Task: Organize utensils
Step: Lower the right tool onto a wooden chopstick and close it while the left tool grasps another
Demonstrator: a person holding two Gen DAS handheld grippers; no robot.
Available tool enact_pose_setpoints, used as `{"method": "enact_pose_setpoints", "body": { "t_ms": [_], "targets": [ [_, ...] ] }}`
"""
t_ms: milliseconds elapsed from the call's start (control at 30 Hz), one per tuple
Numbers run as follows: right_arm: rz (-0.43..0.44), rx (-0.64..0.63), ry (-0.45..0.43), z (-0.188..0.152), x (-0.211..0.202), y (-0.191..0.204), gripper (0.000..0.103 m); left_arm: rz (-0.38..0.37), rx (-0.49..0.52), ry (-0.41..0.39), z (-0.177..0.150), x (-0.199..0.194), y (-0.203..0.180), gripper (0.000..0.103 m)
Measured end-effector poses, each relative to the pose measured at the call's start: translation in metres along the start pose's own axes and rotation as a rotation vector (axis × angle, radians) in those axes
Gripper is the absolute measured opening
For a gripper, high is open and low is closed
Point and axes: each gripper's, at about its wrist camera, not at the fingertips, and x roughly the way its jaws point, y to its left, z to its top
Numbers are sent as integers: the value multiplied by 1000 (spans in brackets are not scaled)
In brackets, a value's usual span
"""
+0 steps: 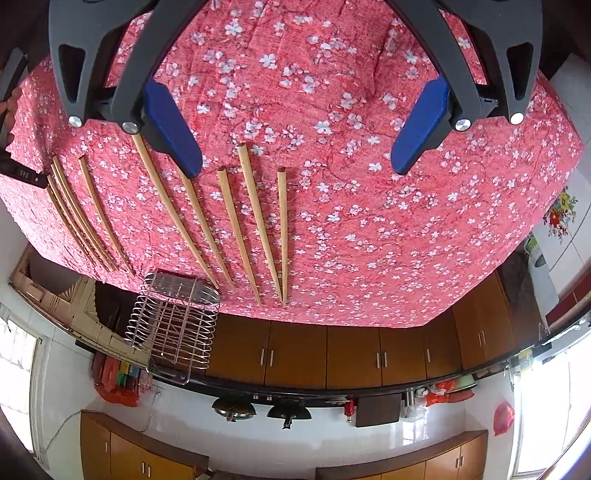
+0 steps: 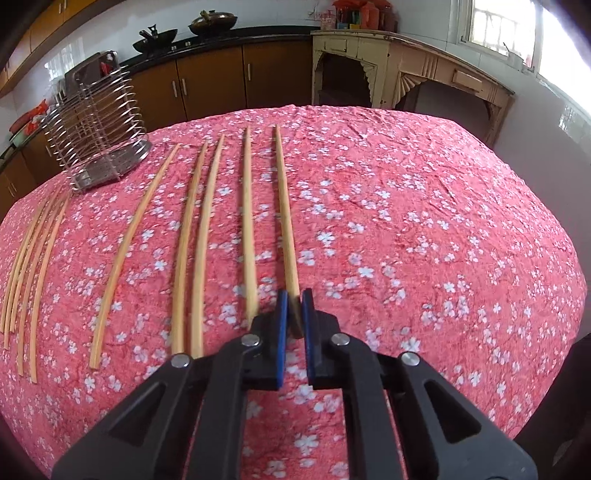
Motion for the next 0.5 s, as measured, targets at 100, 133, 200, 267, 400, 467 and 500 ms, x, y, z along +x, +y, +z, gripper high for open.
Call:
{"method": "enact_pose_setpoints", "body": {
  "t_ms": [100,133,200,267,400,467,500],
  "targets": [
    [-25,46,9,9,7,-15,9,-1,4,9,2,4,1,100],
    [-31,65,12,13,10,-22,9,-1,9,15,3,6,1,95],
    [-46,91,10,18,15,-32,8,-3,21,34,4,11,0,87],
    [-57,103,6,21,18,-37,8,-10,28,65,3,20,0,76],
    [-62,102,-4,22,19,-38,8,-6,43,122,5,38,-3,57],
    [-66,96,-10,22,20,-39,8,-6,51,146,7,47,-4,51],
    [-67,95,-12,21,20,-38,8,-5,60,160,9,52,-5,48]
  ]
}}
